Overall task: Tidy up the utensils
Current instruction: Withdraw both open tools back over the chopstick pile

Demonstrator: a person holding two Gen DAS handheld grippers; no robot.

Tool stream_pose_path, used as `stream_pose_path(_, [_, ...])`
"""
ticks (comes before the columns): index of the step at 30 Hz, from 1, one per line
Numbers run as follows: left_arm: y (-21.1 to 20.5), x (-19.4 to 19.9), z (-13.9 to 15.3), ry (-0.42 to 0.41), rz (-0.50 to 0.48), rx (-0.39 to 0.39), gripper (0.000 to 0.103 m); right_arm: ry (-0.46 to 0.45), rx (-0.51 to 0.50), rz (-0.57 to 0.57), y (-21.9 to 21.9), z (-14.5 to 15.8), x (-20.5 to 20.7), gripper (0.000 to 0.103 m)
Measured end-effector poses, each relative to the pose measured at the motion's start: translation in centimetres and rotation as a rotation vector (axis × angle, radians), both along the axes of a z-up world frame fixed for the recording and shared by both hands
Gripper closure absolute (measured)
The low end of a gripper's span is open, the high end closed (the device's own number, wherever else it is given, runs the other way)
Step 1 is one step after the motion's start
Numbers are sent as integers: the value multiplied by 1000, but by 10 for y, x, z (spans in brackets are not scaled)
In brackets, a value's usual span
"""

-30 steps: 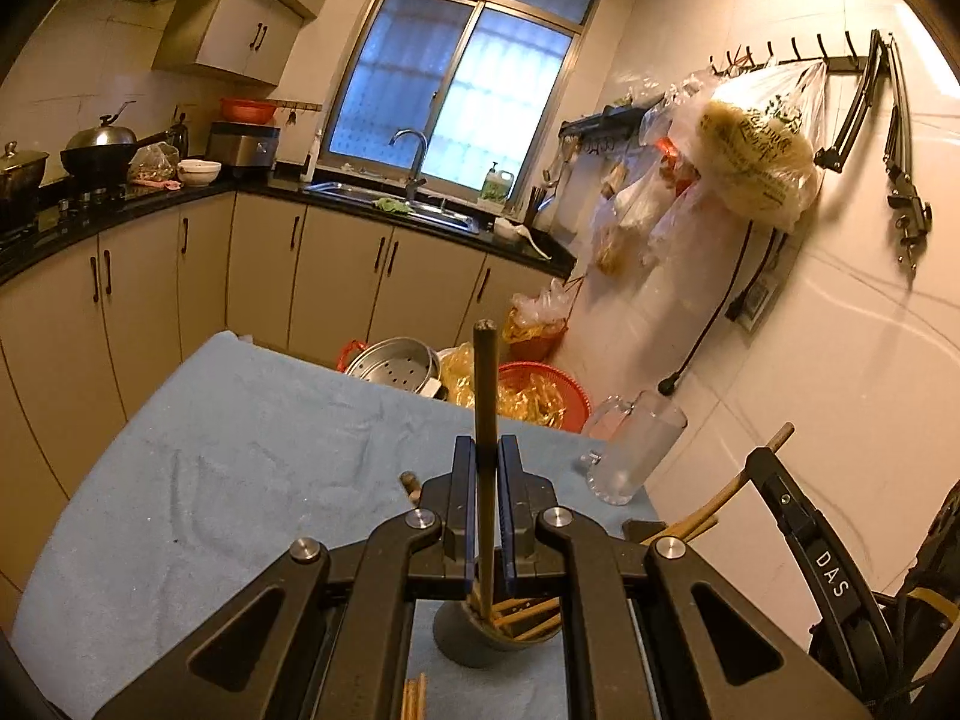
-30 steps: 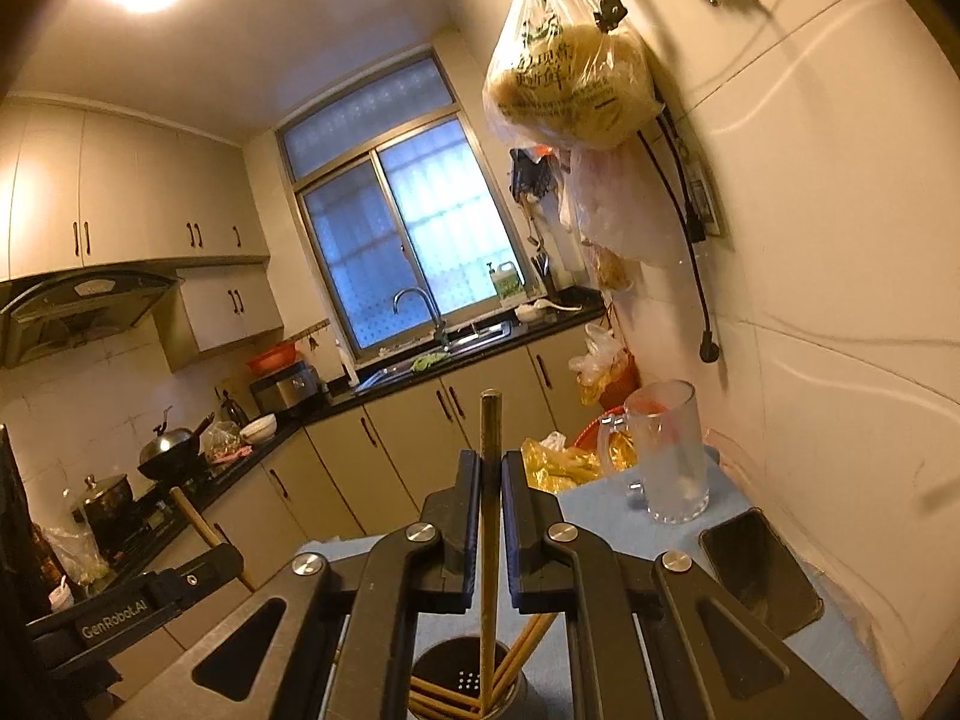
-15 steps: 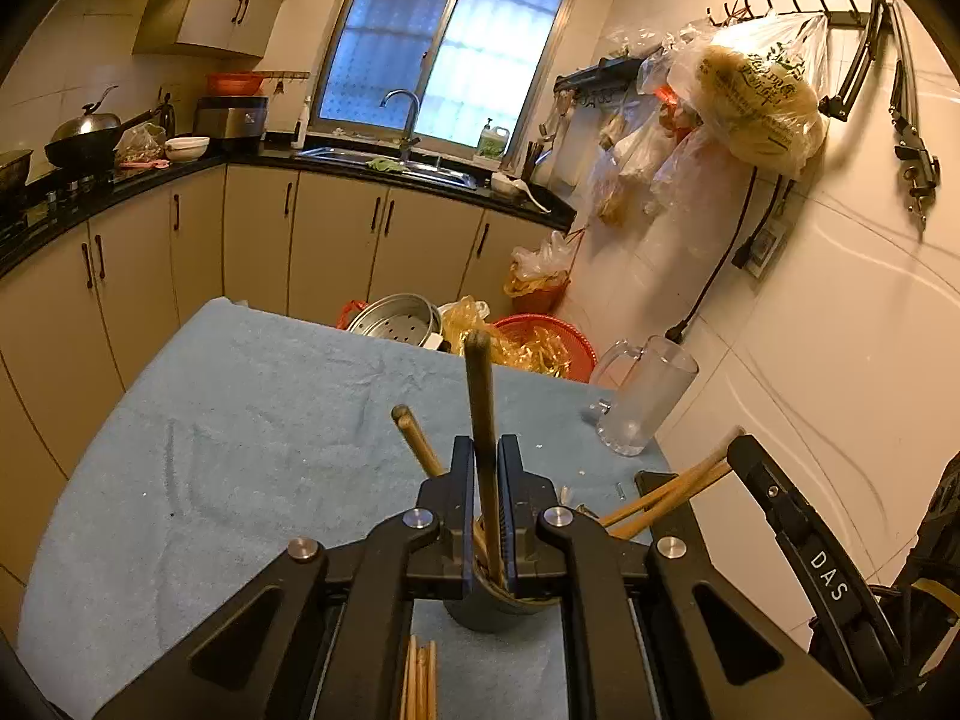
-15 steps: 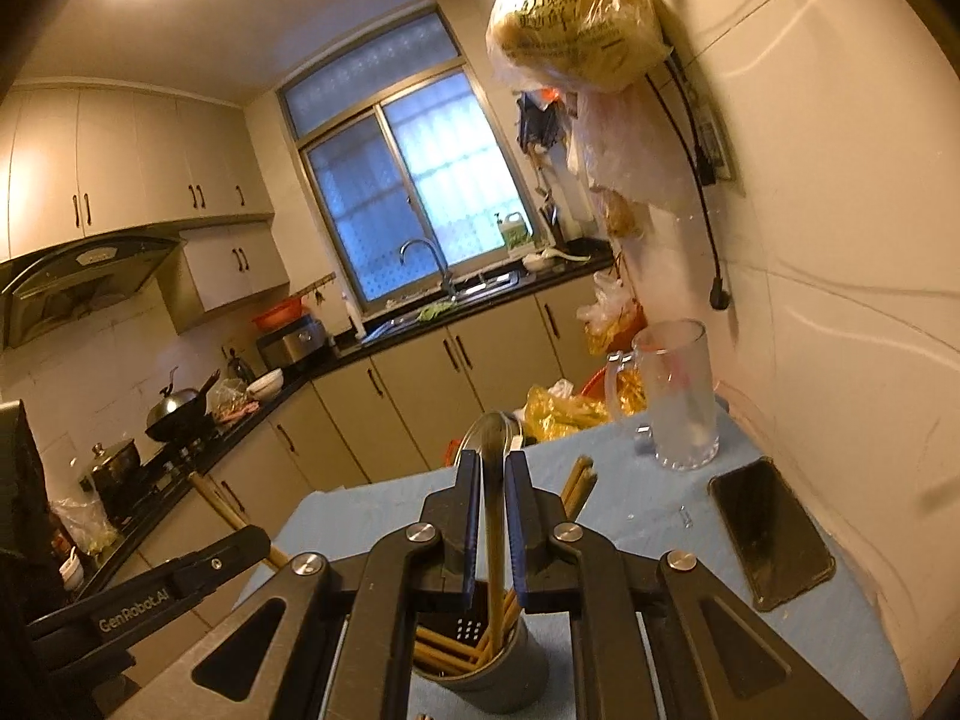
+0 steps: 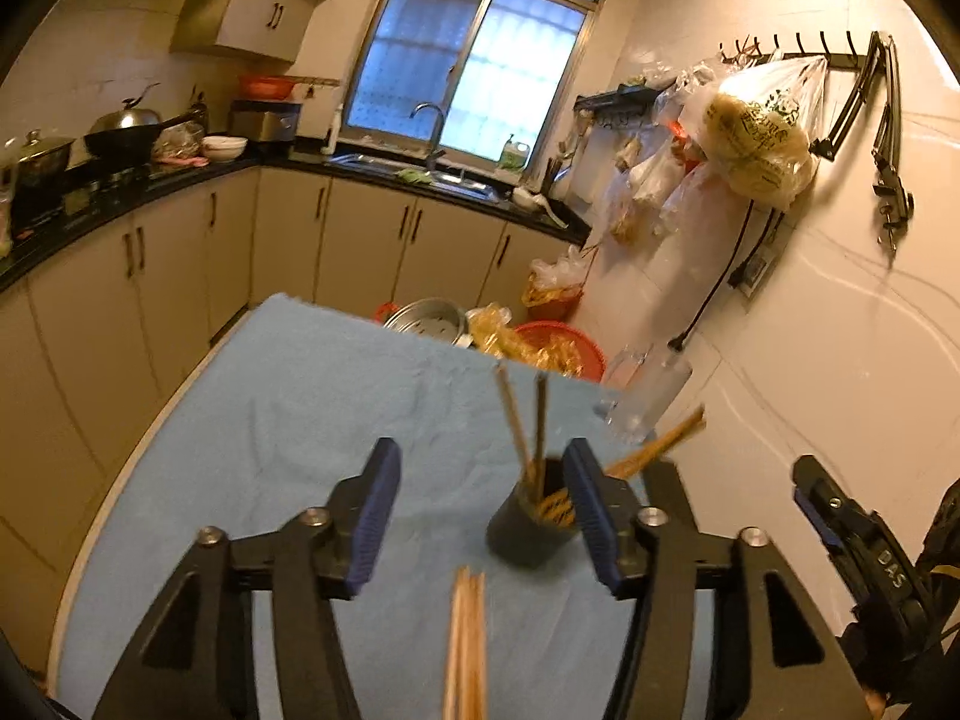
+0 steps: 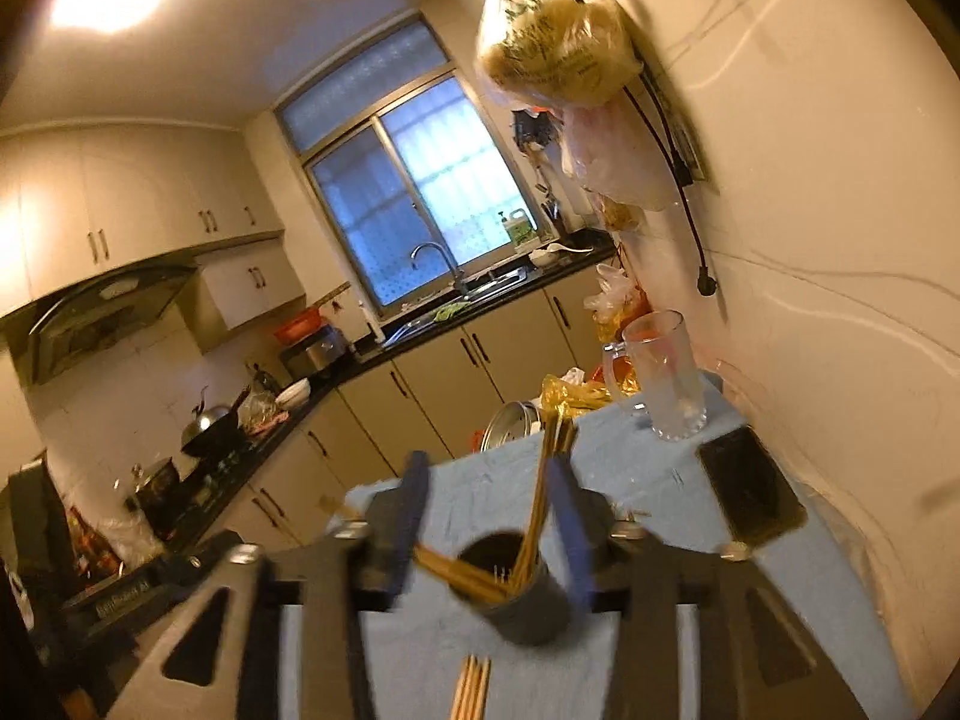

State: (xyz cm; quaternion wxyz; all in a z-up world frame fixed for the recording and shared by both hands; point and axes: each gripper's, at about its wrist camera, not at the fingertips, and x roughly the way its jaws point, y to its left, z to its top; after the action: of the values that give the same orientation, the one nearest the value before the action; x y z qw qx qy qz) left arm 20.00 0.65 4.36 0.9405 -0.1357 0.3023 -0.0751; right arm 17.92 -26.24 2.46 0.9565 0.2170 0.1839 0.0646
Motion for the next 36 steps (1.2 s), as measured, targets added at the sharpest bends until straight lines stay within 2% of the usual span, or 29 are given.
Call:
stream_pose_path(4, [11, -40, -27, 62, 13, 58, 43, 55, -31, 63, 10, -19, -41, 49])
stream_pose_path(8, [17, -65, -62, 141, 26, 53, 43, 172, -30, 101, 18, -57, -69, 49])
stream_pose_path(12, [15, -80, -84, 203, 7, 39, 43, 241, -36, 150, 26, -79, -80, 50])
stream_pose_path(19, [12, -85, -89, 230, -20, 31, 43, 229, -36, 185, 35, -78, -97, 50])
stream_pose_path(23, [12, -85, -91, 255, -42, -14, 43, 215, -34, 189, 37, -73, -103, 50])
stream_pose_path(31, [3, -74, -98, 271, -60, 9, 44, 235, -26, 200, 32, -78, -97, 53])
stream_pose_path(36, [-9, -52, -109, 314, -101, 25, 45, 269, -5, 213, 29, -89, -81, 57])
